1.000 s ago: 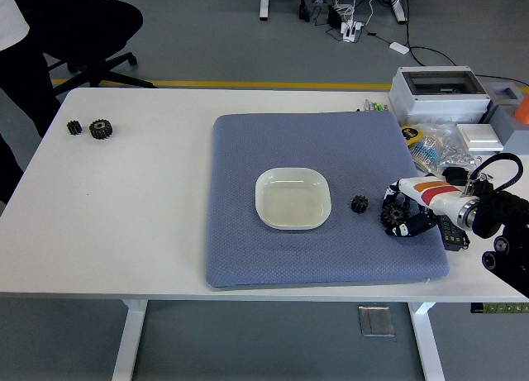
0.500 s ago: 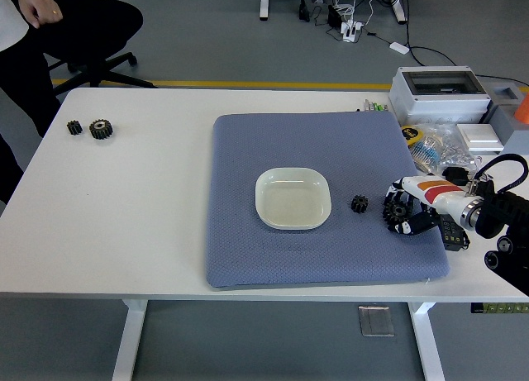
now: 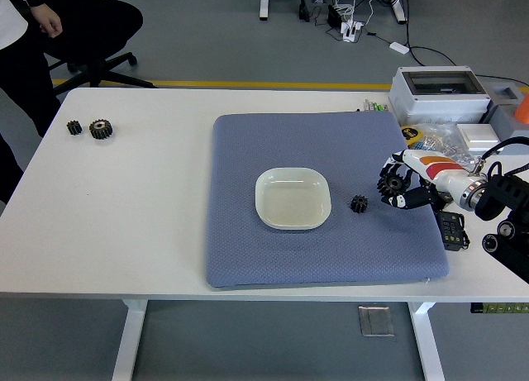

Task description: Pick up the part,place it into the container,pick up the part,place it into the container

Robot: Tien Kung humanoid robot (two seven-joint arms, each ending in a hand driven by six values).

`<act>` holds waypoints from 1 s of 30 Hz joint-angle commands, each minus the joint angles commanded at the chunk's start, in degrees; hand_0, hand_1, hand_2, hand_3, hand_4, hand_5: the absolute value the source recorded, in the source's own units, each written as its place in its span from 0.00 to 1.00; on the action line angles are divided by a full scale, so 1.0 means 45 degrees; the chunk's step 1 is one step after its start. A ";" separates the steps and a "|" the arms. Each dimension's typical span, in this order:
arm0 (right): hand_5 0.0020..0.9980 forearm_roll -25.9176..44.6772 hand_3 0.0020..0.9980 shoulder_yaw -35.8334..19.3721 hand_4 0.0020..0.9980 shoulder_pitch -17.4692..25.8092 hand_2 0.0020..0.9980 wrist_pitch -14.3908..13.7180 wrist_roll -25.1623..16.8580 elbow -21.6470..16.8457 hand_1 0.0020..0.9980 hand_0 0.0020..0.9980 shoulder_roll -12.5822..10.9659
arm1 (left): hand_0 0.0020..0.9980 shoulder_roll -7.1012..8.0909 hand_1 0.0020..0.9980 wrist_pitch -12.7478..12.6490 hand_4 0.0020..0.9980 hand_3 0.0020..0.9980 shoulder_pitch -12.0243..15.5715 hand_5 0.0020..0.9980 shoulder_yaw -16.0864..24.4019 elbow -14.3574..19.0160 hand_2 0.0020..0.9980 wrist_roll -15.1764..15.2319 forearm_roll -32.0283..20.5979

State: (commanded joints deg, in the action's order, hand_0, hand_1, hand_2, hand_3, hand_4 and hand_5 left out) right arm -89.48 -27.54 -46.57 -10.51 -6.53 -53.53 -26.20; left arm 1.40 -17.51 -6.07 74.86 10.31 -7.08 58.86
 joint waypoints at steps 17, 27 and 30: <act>0.17 0.0122 0.49 0.1222 0.68 -0.1717 0.49 -0.0277 0.0552 -0.0233 0.33 0.16 0.2318 | 0.62 0.0042 0.57 -0.0018 0.65 0.56 -0.0005 0.57 -0.0090 0.0000 0.65 -0.0017 -0.0144; 0.17 0.1327 0.49 0.2158 0.70 -0.2077 0.49 -0.0260 0.0161 0.1168 0.34 0.15 0.3533 | 0.62 0.0042 0.57 -0.0036 0.65 0.56 -0.0026 0.57 -0.0108 0.0000 0.65 0.0004 -0.0214; 0.22 0.1237 0.51 0.2160 0.71 -0.2086 0.51 -0.0142 0.0135 0.1147 0.38 0.14 0.3570 | 0.62 0.0039 0.57 -0.0042 0.65 0.56 -0.0011 0.57 -0.0099 0.0000 0.65 0.0002 -0.0232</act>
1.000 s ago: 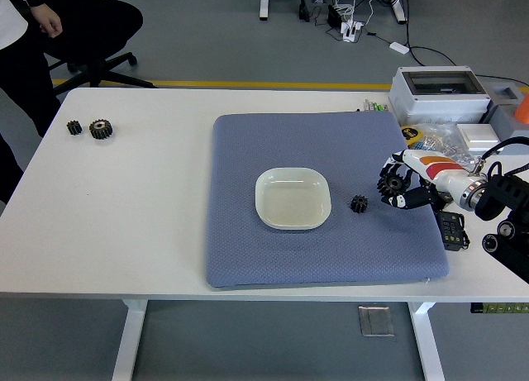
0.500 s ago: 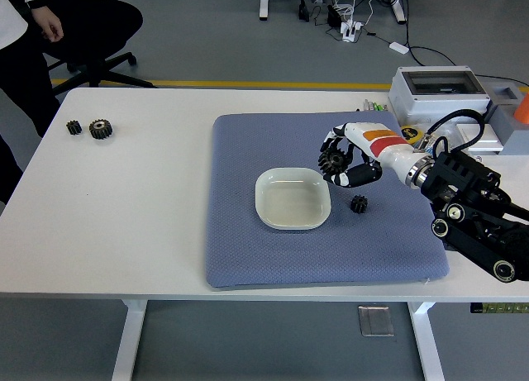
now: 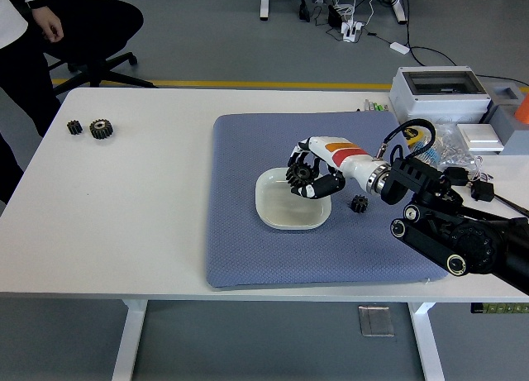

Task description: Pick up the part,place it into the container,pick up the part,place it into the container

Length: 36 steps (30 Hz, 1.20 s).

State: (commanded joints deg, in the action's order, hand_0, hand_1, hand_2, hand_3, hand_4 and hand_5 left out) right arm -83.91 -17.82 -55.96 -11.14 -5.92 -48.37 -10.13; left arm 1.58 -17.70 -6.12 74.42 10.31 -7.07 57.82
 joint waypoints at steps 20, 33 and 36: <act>0.33 -0.0476 0.89 0.0012 0.99 0.0004 0.78 0.0545 -0.0177 -0.0272 0.45 0.22 -0.0061 | 0.62 -0.0003 0.57 0.0002 0.65 0.56 0.0000 0.57 0.0046 0.0000 0.65 -0.0027 0.0093; 0.35 -0.1752 0.85 -0.1659 0.99 0.0328 0.76 0.0645 0.0012 -0.0104 0.45 0.23 -0.1480 | 0.62 0.0006 0.57 0.0011 0.65 0.56 0.0021 0.57 0.0087 0.0000 0.65 -0.0032 0.0111; 0.33 -0.2006 0.78 -0.1659 0.97 0.0451 0.74 0.0777 0.0029 -0.0214 0.44 0.21 -0.1960 | 0.62 -0.0002 0.57 0.0012 0.65 0.56 0.0024 0.57 0.0111 0.0000 0.65 -0.0047 0.0162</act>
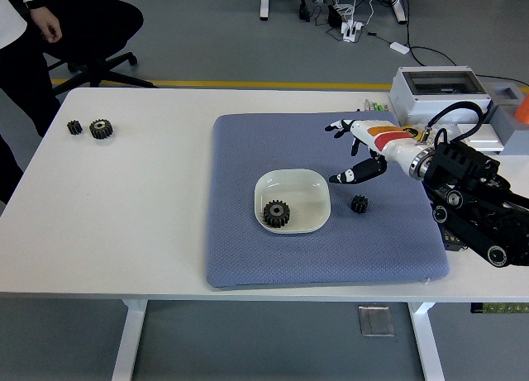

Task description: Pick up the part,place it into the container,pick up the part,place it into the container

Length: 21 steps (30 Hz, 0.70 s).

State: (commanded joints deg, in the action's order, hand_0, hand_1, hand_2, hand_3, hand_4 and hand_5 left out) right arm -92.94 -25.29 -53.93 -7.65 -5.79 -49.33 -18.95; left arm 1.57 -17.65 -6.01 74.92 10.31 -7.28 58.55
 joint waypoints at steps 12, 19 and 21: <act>0.32 -0.0263 0.66 0.0417 0.94 0.0563 0.73 0.1162 0.0001 0.0329 0.46 0.27 -0.0541 | 0.62 -0.0068 0.58 0.0002 0.65 0.56 0.0004 0.57 -0.0021 0.0000 0.65 -0.0018 -0.0019; 0.31 -0.0284 0.60 0.0892 0.92 0.0620 0.71 0.0923 -0.0159 0.0647 0.46 0.26 -0.0335 | 0.62 -0.0075 0.58 0.0004 0.65 0.56 0.0002 0.57 -0.0085 0.0000 0.65 0.0000 -0.0131; 0.31 -0.0282 0.60 0.1077 0.92 0.0628 0.71 0.0842 -0.0170 0.0689 0.46 0.26 -0.0225 | 0.62 -0.0077 0.58 0.0003 0.65 0.56 0.0003 0.57 -0.0097 0.0000 0.65 0.0004 -0.0154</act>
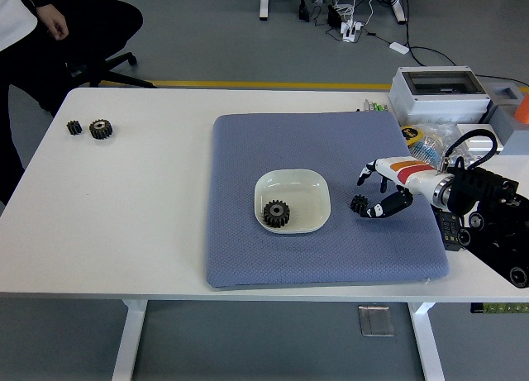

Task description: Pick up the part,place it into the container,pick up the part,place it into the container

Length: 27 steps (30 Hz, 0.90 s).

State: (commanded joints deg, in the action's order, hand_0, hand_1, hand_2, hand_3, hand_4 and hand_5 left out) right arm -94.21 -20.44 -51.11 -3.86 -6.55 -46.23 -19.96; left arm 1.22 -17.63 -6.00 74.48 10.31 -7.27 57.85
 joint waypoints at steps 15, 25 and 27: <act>0.30 0.0302 0.54 0.0333 0.87 -0.0014 0.67 -0.0729 0.0113 0.0476 0.44 0.25 0.0592 | 0.62 0.0019 0.58 0.0029 0.65 0.56 -0.0040 0.57 -0.0124 0.0000 0.65 -0.0023 -0.0044; 0.29 0.0338 0.54 0.0651 0.85 0.0051 0.66 -0.0810 0.0135 0.0792 0.44 0.24 0.0758 | 0.62 0.0001 0.58 0.0018 0.65 0.56 -0.0021 0.57 -0.0135 0.0000 0.65 -0.0046 -0.0011; 0.26 0.0341 0.52 0.0662 0.79 0.0061 0.58 -0.0855 0.0135 0.0799 0.43 0.24 0.0758 | 0.62 0.0001 0.58 0.0025 0.65 0.56 -0.0014 0.57 -0.0155 0.0000 0.66 -0.0049 -0.0017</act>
State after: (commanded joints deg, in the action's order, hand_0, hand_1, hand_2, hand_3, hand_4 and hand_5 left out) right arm -92.68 -17.46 -50.83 -7.70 -5.95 -42.64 -16.55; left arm 1.22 -17.52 -6.06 73.78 10.31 -7.49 57.78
